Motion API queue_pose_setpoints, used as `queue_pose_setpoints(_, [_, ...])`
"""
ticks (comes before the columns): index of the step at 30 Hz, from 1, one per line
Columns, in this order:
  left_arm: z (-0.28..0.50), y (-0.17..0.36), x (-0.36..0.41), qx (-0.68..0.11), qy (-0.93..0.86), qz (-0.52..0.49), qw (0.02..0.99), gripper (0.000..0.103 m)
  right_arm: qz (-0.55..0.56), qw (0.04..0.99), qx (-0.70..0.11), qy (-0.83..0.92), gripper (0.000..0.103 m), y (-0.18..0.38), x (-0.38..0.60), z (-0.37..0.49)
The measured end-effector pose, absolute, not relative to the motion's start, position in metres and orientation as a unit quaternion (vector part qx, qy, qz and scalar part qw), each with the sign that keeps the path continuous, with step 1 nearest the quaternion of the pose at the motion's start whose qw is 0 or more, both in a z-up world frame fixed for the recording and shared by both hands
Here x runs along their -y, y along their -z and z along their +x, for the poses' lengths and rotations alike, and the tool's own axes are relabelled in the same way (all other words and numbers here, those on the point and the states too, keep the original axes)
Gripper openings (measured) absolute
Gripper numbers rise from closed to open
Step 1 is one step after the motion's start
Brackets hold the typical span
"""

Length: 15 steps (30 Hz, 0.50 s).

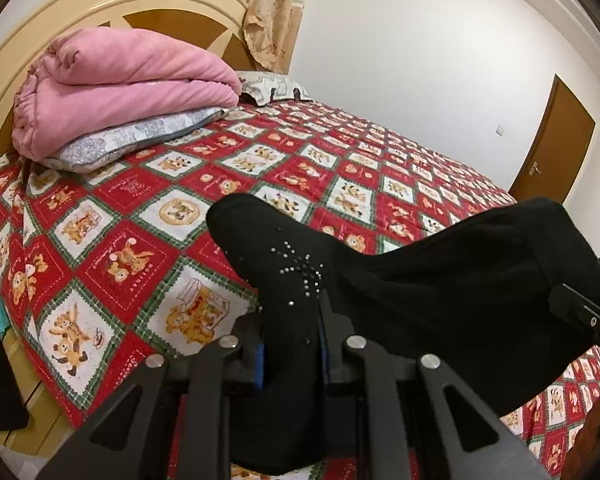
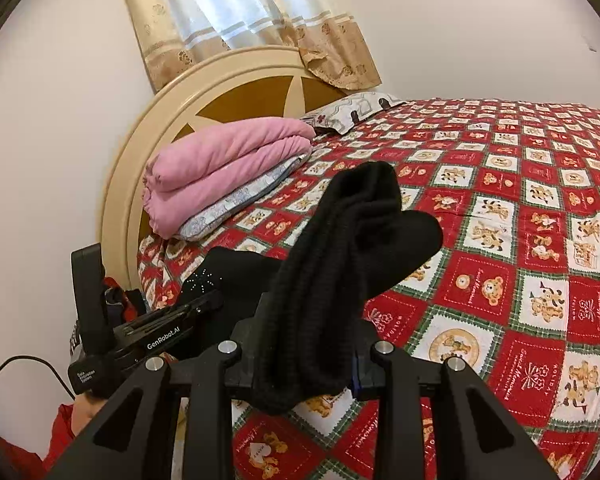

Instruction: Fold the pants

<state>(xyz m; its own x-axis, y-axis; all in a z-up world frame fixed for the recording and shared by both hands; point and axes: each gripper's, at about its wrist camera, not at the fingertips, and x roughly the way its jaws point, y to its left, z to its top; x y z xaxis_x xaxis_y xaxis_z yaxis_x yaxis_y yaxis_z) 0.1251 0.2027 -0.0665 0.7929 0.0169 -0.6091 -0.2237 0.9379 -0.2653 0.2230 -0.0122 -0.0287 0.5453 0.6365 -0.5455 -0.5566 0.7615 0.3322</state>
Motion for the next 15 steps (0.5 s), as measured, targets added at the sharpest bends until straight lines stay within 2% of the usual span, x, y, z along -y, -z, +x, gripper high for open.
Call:
queue_pose_setpoints(7, [0.134,0.071,-0.200,-0.325,-0.058,-0.167,0.929,0.020,0.090,0.871,-0.352,-0.332,0.032,0.037,0.024,0.242])
queue_pose_setpoints(15, [0.135,0.055,-0.225,-0.305,-0.096,-0.160,0.934,0.020,0.067,0.867,-0.332,-0.366,0.032,0.023,-0.012,0.253])
